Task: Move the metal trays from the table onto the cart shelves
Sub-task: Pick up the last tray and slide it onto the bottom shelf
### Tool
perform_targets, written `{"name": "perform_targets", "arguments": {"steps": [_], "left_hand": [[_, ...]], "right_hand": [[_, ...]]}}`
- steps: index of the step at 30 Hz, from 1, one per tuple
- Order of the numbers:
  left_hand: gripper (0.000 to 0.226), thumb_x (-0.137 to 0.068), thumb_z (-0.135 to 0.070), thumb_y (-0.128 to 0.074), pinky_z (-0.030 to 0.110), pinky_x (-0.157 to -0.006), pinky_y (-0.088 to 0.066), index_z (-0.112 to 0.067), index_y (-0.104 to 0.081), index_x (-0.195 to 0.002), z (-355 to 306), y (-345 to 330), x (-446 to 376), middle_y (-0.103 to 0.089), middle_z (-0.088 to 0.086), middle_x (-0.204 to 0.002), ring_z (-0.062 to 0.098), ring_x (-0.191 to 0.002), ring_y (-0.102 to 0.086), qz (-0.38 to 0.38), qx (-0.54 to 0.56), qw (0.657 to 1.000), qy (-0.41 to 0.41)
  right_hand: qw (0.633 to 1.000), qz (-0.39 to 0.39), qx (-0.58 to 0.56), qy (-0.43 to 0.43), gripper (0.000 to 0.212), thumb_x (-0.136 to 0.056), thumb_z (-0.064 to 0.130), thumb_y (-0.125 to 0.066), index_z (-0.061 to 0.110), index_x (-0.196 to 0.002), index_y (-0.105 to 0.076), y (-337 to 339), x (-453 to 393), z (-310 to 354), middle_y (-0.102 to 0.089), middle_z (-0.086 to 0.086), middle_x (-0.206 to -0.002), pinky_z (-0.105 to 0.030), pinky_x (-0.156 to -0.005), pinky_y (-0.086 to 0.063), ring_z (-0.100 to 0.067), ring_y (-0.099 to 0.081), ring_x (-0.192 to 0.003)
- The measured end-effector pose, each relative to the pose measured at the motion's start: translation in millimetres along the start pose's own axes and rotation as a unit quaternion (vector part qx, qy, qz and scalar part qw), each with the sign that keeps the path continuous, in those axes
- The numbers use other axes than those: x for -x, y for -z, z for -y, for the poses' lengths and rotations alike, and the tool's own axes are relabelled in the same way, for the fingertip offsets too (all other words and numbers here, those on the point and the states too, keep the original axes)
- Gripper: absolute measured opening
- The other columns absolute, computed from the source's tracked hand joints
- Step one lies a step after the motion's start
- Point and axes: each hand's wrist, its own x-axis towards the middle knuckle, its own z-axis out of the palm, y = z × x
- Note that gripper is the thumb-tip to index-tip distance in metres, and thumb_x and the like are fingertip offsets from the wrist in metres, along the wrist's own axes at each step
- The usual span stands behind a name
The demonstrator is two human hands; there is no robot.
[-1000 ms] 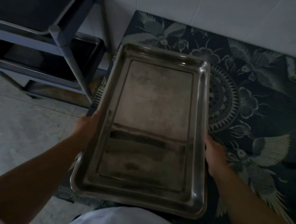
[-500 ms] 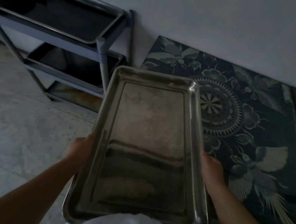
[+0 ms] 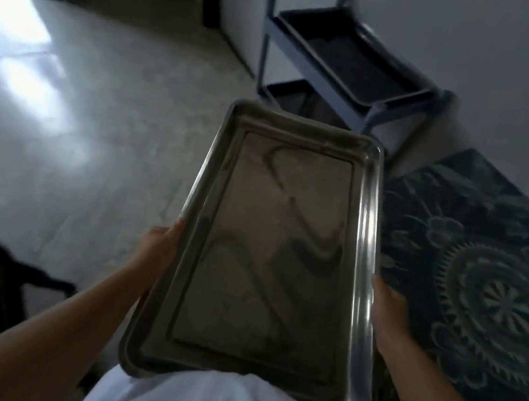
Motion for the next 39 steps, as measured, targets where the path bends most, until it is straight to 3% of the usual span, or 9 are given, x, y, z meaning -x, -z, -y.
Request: {"name": "perform_targets", "arguments": {"steps": [5,9,13,16,19,23,28,36,39], "left_hand": [[0.057,-0.095,-0.058,-0.055,0.030,-0.063,-0.045,-0.013,-0.070,-0.064,79.7,64.9,64.5,-0.066,-0.003,-0.061,0.022,-0.077,-0.066,-0.123,0.065,0.986,0.088],[0.053,-0.098,-0.054,-0.050,0.024,-0.059,-0.045,-0.006,-0.072,-0.099,125.3,95.1,92.5,-0.063,0.000,-0.075,0.019,-0.074,-0.061,-0.135,0.081,0.980,0.120],[0.053,-0.098,-0.054,-0.048,0.031,-0.067,-0.046,-0.007,-0.072,-0.099,147.3,126.0,87.8,-0.065,0.006,-0.083,0.031,-0.086,-0.065,-0.171,0.086,0.973,0.132],[0.052,-0.099,-0.057,-0.047,0.035,-0.072,-0.044,-0.021,-0.071,-0.070,146.5,153.3,65.9,-0.070,0.006,-0.075,0.030,-0.085,-0.068,-0.206,0.094,0.968,0.112],[0.061,-0.098,-0.057,-0.045,0.038,-0.069,-0.049,-0.017,-0.070,-0.060,142.0,183.5,33.6,-0.070,0.010,-0.068,0.031,-0.073,-0.067,-0.219,0.056,0.970,0.087],[0.060,-0.099,-0.056,-0.047,0.044,-0.078,-0.053,-0.013,-0.073,-0.067,135.1,217.2,-12.6,-0.072,0.015,-0.075,0.033,-0.077,-0.068,-0.215,0.051,0.973,0.072],[0.060,-0.100,-0.056,-0.046,0.036,-0.066,-0.046,-0.015,-0.069,-0.062,125.0,243.6,-56.3,-0.070,0.014,-0.074,0.033,-0.077,-0.067,-0.186,0.039,0.979,0.081],[0.062,-0.101,-0.055,-0.045,0.039,-0.082,-0.050,-0.001,-0.077,-0.099,91.7,247.1,-160.0,-0.073,0.026,-0.103,0.032,-0.098,-0.066,-0.164,0.019,0.981,0.104],[0.070,-0.100,-0.061,-0.039,0.037,-0.074,-0.042,-0.002,-0.076,-0.101,65.9,252.8,-219.1,-0.071,0.024,-0.098,0.037,-0.098,-0.066,-0.161,-0.033,0.980,0.109]], "right_hand": [[0.987,0.116,0.079,0.074,0.041,-0.093,0.043,-0.052,0.013,-0.069,-0.065,-65.6,24.8,12.3,-0.061,0.000,-0.066,-0.031,-0.056,-0.038,-0.018,-0.056,-0.065],[0.966,0.173,0.152,0.119,0.049,-0.095,0.040,-0.050,0.007,-0.060,-0.060,-112.7,38.8,31.8,-0.061,-0.009,-0.067,-0.034,-0.065,-0.038,-0.027,-0.057,-0.072],[0.954,0.208,0.167,0.135,0.049,-0.095,0.039,-0.051,0.004,-0.062,-0.061,-156.0,47.7,47.7,-0.061,-0.007,-0.066,-0.039,-0.071,-0.045,-0.026,-0.058,-0.070],[0.952,0.218,0.160,0.140,0.044,-0.095,0.039,-0.051,0.010,-0.064,-0.061,-190.9,54.7,68.7,-0.062,-0.006,-0.068,-0.032,-0.062,-0.042,-0.027,-0.060,-0.073],[0.956,0.218,0.130,0.147,0.039,-0.096,0.039,-0.051,0.008,-0.079,-0.066,-224.2,57.3,92.6,-0.067,-0.019,-0.086,-0.026,-0.058,-0.038,-0.024,-0.061,-0.073],[0.954,0.210,0.138,0.161,0.044,-0.096,0.043,-0.048,0.005,-0.085,-0.066,-265.2,53.8,117.3,-0.067,-0.019,-0.094,-0.029,-0.063,-0.043,-0.025,-0.061,-0.082],[0.958,0.197,0.158,0.138,0.048,-0.095,0.047,-0.046,0.008,-0.072,-0.063,-303.5,46.3,126.0,-0.053,-0.007,-0.062,-0.027,-0.054,-0.038,-0.021,-0.051,-0.056],[0.961,0.180,0.176,0.117,0.051,-0.095,0.041,-0.048,0.009,-0.056,-0.055,-367.0,-14.5,161.6,-0.054,-0.004,-0.056,-0.028,-0.053,-0.037,-0.018,-0.049,-0.053],[0.963,0.178,0.170,0.108,0.052,-0.094,0.045,-0.048,0.007,-0.059,-0.057,-405.4,-50.6,187.8,-0.055,-0.003,-0.057,-0.027,-0.051,-0.037,-0.014,-0.050,-0.053]]}}
